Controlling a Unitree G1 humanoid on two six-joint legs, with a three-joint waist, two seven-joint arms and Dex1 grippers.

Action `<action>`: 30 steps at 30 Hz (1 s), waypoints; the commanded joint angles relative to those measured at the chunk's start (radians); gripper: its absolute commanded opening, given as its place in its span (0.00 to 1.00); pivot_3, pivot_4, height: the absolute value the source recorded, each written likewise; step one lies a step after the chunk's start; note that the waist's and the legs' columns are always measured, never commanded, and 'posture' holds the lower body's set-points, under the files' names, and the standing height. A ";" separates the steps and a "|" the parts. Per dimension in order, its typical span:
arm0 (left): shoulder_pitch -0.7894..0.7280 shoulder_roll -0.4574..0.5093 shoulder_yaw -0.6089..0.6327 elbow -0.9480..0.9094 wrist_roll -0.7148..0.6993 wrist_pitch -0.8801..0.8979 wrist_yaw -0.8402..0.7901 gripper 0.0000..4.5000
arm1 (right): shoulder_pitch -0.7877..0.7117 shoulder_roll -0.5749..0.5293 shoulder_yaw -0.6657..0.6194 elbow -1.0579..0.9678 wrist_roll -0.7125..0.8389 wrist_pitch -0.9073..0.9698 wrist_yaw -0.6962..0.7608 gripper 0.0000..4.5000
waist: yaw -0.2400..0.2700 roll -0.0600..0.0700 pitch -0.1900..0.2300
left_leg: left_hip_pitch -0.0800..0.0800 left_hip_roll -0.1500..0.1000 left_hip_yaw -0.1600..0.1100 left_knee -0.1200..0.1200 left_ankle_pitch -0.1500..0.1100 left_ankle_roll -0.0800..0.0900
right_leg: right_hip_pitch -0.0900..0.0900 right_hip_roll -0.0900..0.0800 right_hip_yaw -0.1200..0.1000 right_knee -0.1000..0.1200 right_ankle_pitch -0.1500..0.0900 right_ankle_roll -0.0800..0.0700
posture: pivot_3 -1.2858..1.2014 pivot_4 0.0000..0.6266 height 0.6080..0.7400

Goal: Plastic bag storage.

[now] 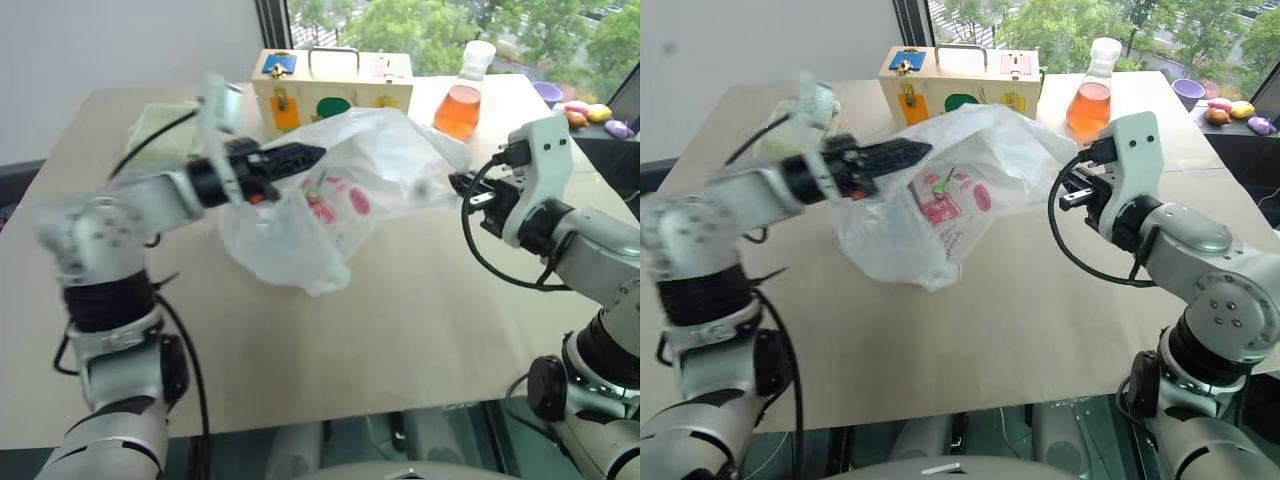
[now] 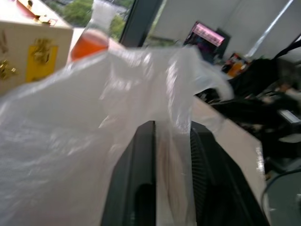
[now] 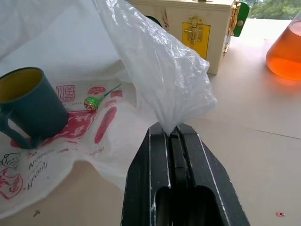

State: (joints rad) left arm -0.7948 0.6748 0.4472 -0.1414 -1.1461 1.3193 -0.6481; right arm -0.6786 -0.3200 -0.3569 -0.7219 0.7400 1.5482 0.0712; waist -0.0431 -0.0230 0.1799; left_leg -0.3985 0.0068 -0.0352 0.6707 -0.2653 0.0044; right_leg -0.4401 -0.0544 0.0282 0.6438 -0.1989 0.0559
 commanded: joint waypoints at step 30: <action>0.467 0.076 -0.240 -0.411 -0.151 -0.129 0.008 1.00 | 0.062 0.010 0.035 -0.045 -0.014 -0.021 0.043 0.00 | 0.009 0.001 -0.001 | 0.001 0.001 0.001 -0.001 0.000 0.000 | 0.001 0.000 0.000 -0.001 -0.001 -0.001 | 0.52 0.24 1.00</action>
State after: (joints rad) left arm -0.3133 0.7461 0.1975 -0.5446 -1.2547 1.1923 -0.6444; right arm -0.6126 -0.3085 -0.3133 -0.7297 0.7240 1.5266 0.1104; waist -0.0342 -0.0218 0.1786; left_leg -0.3975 0.0075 -0.0346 0.6700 -0.2655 0.0046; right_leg -0.4392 -0.0540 0.0286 0.6424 -0.1995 0.0550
